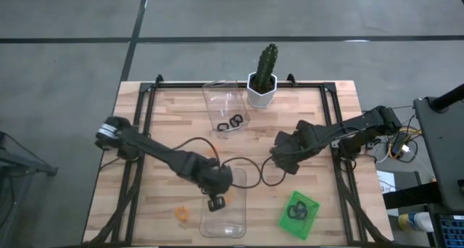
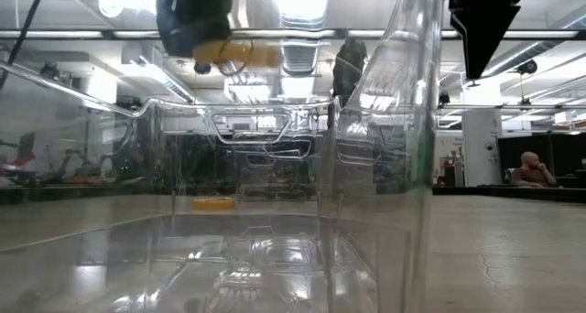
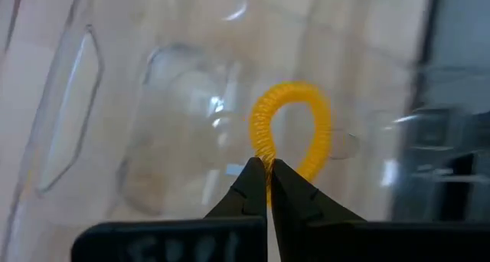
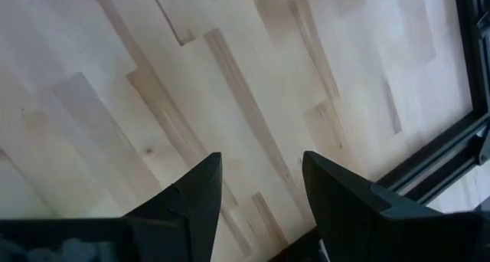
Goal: Sort spring keychains
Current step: Put the top left yellow spring keychain into the bottom transparent bin, then put the bottom yellow spring keychain into the bottom transparent bin
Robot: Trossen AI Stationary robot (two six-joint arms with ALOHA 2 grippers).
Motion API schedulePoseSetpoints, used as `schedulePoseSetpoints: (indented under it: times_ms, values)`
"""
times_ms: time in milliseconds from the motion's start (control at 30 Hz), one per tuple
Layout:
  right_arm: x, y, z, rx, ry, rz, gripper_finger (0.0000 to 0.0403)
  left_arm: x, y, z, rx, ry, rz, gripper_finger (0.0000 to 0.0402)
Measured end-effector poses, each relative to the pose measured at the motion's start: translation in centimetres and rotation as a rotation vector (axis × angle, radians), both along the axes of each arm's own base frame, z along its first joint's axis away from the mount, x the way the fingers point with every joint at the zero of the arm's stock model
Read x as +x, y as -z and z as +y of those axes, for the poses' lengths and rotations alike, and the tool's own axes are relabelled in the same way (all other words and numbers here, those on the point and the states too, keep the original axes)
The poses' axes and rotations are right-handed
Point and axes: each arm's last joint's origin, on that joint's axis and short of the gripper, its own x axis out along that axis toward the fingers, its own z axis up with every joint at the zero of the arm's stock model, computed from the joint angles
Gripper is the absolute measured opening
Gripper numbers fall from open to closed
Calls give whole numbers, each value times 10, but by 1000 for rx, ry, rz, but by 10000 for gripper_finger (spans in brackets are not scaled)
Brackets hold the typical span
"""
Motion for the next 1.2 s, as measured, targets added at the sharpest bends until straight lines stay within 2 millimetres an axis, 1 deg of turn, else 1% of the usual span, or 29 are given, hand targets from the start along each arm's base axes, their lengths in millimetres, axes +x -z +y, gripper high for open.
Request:
schedulePoseSetpoints:
  times_ms: [200,367,400,500,633,800,900,967,1067,1200]
  values:
    - [0,0,0,-2,-5,-6,178,7,35,0,74,57,148,0]
    - [0,0,0,-4,-8,-7,178,9,56,-2,50,107,238,0]
    - [0,0,0,-5,-8,-7,178,10,59,-2,58,100,244,2]
    - [0,0,0,-6,-8,-8,178,14,56,-1,46,78,219,17]
    - [0,-1,0,-8,-7,-11,178,18,55,5,5,32,210,54]
    - [1,-1,0,-8,-7,-15,178,20,49,8,-21,1,207,102]
    - [1,-1,0,-8,-8,-14,178,20,39,8,-24,0,212,116]
    - [1,-1,0,-8,-7,-14,178,16,27,8,-27,-11,221,117]
    - [1,-1,0,-8,-8,-15,178,8,2,4,-43,-12,183,118]
    - [1,-1,0,-9,-8,-17,178,-14,-29,-3,-88,-19,147,119]
